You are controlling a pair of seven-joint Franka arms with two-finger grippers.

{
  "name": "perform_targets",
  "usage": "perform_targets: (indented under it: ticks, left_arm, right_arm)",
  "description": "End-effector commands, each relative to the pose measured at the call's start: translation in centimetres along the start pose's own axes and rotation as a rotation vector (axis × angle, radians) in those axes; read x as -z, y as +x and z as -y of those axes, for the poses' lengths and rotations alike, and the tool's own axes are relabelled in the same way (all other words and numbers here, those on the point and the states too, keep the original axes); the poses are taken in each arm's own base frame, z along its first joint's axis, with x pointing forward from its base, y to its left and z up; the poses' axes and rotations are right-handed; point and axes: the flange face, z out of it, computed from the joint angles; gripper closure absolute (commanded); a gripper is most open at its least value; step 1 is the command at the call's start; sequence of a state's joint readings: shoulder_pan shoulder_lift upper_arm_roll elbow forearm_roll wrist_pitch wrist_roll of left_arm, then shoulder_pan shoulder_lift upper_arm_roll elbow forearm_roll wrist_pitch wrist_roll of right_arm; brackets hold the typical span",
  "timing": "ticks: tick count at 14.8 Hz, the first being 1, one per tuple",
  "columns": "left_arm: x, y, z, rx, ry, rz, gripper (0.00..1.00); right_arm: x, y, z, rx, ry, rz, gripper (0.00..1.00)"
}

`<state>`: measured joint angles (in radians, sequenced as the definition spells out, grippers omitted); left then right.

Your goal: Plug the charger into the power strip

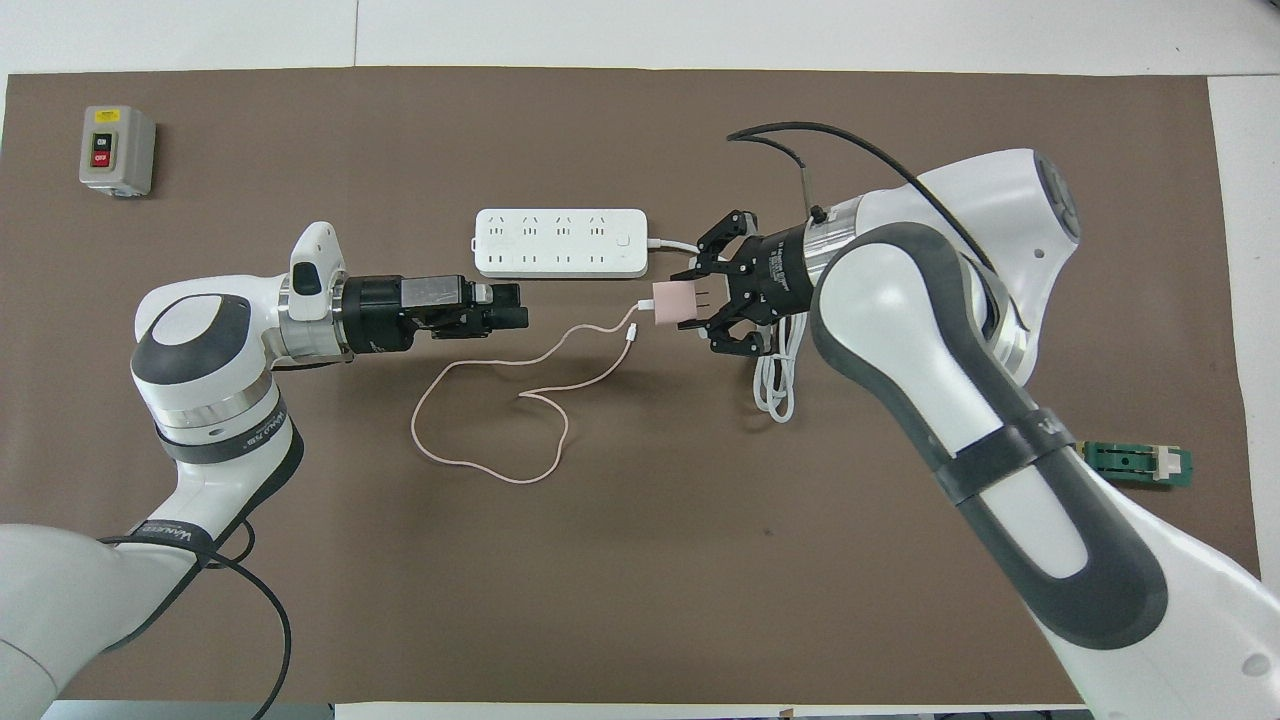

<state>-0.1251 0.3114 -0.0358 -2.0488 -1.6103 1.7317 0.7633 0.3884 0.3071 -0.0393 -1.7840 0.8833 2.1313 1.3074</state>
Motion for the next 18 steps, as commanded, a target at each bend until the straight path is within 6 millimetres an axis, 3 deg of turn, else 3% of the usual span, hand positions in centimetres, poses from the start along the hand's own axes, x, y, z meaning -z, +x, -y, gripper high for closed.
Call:
perform_targets:
  ticks: [1, 2, 7, 10, 12, 18]
  left_arm:
    - [0.0, -0.5, 0.3, -0.019, 0.005, -0.014, 0.0]
    - [0.0, -0.5, 0.4, -0.019, 0.005, -0.014, 0.0]
    - [-0.1, -0.5, 1.2, -0.046, 0.003, -0.015, 0.0]
    - [-0.5, -0.6, 2.7, -0.045, -0.016, -0.01, 0.0]
    - [-0.6, -0.6, 3.4, -0.051, -0.02, -0.011, 0.0]
    - [-1.3, -0.8, 3.1, -0.058, -0.027, -0.002, 0.0]
  right_arm:
    - [-1.8, -1.0, 0.1, -0.009, 0.006, 0.004, 1.0]
    - [-2.5, -2.3, 0.1, -0.011, 0.011, 0.003, 1.0]
    - [-5.2, -4.3, -0.7, -0.02, -0.007, -0.005, 1.0]
    - [-4.9, -6.5, 1.4, -0.058, 0.019, 0.005, 1.0]
    - [-5.4, -7.4, 1.8, -0.051, 0.023, 0.009, 1.0]
    - [-8.1, -6.8, 1.9, -0.057, 0.023, -0.006, 1.0]
